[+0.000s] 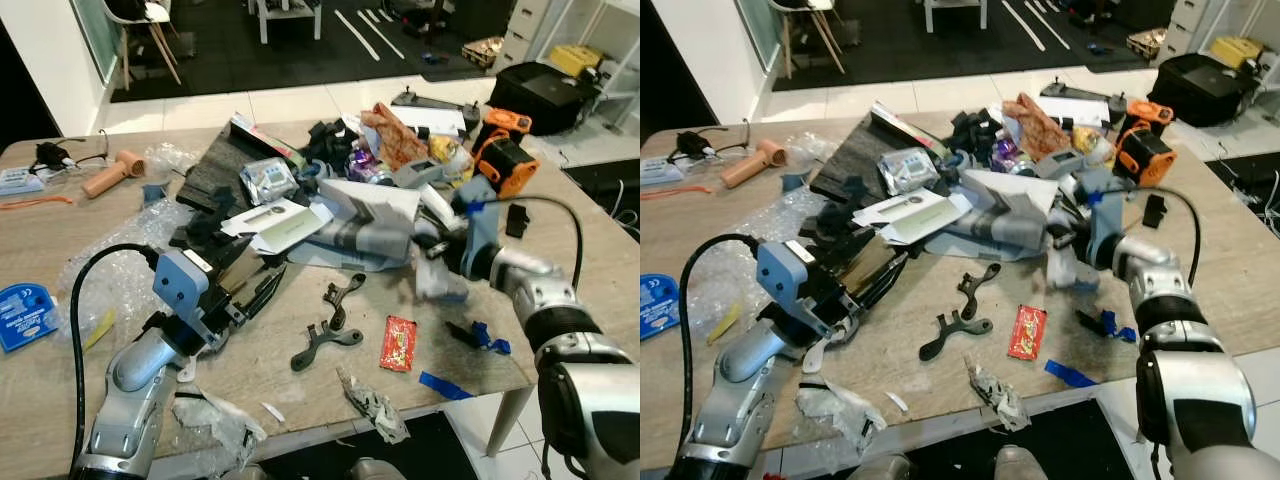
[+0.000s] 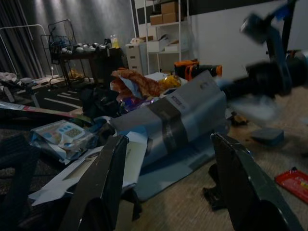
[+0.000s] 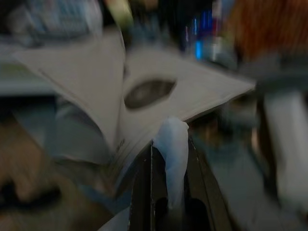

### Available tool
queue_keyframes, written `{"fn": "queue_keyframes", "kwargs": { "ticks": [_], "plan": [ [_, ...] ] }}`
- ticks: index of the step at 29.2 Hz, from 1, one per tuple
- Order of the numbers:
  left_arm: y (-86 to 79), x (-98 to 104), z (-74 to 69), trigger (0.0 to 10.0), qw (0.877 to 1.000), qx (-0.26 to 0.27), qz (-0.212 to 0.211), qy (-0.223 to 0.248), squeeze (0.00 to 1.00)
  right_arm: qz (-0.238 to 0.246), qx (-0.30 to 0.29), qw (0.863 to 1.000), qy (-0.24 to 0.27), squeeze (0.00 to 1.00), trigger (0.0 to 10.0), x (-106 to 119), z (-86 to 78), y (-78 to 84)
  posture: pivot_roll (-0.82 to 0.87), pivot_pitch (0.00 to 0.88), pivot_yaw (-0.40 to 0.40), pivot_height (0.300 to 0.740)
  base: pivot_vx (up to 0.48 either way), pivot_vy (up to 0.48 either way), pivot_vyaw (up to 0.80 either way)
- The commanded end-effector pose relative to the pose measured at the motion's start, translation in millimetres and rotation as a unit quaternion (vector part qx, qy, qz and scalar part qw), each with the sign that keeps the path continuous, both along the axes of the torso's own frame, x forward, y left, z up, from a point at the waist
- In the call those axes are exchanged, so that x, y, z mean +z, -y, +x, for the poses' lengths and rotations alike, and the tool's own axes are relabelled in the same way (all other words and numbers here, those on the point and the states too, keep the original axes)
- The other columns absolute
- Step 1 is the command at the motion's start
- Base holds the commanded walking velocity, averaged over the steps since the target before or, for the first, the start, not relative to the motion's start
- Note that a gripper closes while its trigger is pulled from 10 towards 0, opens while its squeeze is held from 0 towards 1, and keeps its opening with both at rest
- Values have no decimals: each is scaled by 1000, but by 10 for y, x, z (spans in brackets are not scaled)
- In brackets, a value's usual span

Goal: Picking trash to rubbish bin

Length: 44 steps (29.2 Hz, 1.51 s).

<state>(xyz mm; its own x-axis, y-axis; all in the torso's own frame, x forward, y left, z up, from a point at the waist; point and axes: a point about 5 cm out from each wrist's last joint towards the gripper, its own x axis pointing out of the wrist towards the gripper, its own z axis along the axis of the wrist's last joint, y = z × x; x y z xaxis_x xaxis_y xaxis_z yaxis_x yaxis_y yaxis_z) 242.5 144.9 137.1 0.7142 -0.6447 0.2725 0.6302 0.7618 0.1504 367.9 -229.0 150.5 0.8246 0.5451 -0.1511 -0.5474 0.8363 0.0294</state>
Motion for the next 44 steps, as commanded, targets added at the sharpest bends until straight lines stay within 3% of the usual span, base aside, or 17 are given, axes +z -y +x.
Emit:
{"fn": "queue_keyframes", "kwargs": {
  "ticks": [1, 3, 4, 6, 11, 12, 13, 14, 17, 21, 26, 44],
  "plan": [
    [25, -17, 12, 10000, 1000, -2, -6, -6, 0, 31, 13, 999, 34, 0, 0, 187, 55, -51, -48, 0, -15, 740, 0, 0, 0],
    [34, -21, 25, 10000, 1000, 2, -17, -8, 0, 89, 32, 992, 89, 0, 0, 491, 98, -103, -54, 0, -21, 740, 0, 0, 0],
    [34, -21, 25, 10000, 1000, 2, -17, -8, 0, 89, 32, 992, 89, 0, 0, 491, 98, -103, -54, 0, -21, 740, 0, 0, 0],
    [17, -24, 56, 10000, 999, 18, -43, -17, 0, 132, 32, 982, 132, 0, 0, 721, 132, -170, -65, 0, -32, 740, 0, 0, 0],
    [-46, -11, 172, 10000, 991, 56, -104, -55, 0, 163, 27, 972, 166, 0, 0, 812, 125, -360, -63, 0, -42, 740, 0, 0, 0],
    [-49, 12, 210, 10000, 989, 65, -119, -63, 0, 182, 21, 968, 171, 0, 6039, 822, 109, -437, -63, 0, -47, 740, 0, 0, 0],
    [-49, 49, 245, 10000, 986, 74, -131, -67, 0, 184, 23, 966, 178, 0, 10000, 783, 61, -559, -60, 0, -50, 740, 0, 0, 0],
    [-49, 49, 245, 10000, 986, 74, -131, -67, 0, 184, 23, 966, 178, 0, 10000, 783, 61, -559, -60, 0, -50, 740, 0, 0, 0],
    [-29, 109, 280, 10000, 982, 86, -151, -71, 0, 150, 21, 972, 178, 0, 10000, 534, -106, -847, -62, 0, -54, 740, 0, 0, 0],
    [29, 57, 302, 10000, 981, 90, -143, -96, 0, 143, 0, 975, 167, 0, 10000, 370, -170, -940, -69, 0, -51, 740, 0, 0, 0],
    [72, 10, 339, 10000, 978, 87, -136, -130, 0, 119, -18, 979, 166, 0, 10000, 363, -117, -953, -73, 0, -53, 740, -262, 0, 0],
    [129, 12, 362, 10000, 982, 71, -106, -138, 0, 103, -37, 983, 150, 0, 10000, 260, -103, -989, -64, 0, -52, 740, -407, 0, 0]
  ]
}}
